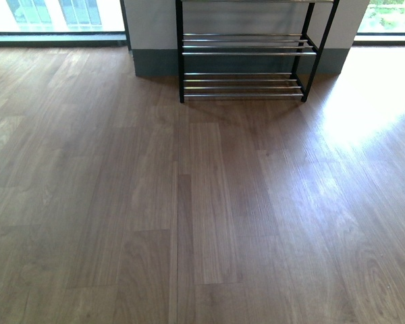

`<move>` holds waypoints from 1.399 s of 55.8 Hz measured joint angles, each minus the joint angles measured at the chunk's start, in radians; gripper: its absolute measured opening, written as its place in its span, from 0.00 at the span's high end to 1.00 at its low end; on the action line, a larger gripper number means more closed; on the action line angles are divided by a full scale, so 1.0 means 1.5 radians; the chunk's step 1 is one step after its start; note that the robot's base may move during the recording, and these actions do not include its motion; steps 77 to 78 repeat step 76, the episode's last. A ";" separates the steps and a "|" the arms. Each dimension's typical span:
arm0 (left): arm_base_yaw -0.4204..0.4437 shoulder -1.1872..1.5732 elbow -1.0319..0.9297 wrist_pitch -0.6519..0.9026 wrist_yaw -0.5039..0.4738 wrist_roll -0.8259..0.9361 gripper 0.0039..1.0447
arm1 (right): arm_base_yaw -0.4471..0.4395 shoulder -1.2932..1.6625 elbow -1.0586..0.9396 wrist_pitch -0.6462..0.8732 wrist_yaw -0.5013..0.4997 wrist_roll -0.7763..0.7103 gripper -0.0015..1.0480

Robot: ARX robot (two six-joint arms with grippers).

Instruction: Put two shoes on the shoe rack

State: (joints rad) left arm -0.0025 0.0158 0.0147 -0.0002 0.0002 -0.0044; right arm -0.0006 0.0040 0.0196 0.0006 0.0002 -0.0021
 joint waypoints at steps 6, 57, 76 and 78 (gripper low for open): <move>0.000 0.000 0.000 0.000 -0.001 0.000 0.09 | 0.000 -0.001 0.000 0.000 -0.001 0.000 0.09; 0.000 0.000 0.000 0.000 0.000 0.000 0.09 | 0.000 0.000 0.000 -0.001 0.002 0.001 0.09; 0.000 0.000 0.000 0.000 0.000 0.000 0.09 | 0.000 0.000 0.000 -0.001 0.002 0.001 0.09; 0.000 0.000 0.000 0.000 0.000 0.000 0.09 | 0.000 0.000 0.000 -0.001 0.002 0.001 0.09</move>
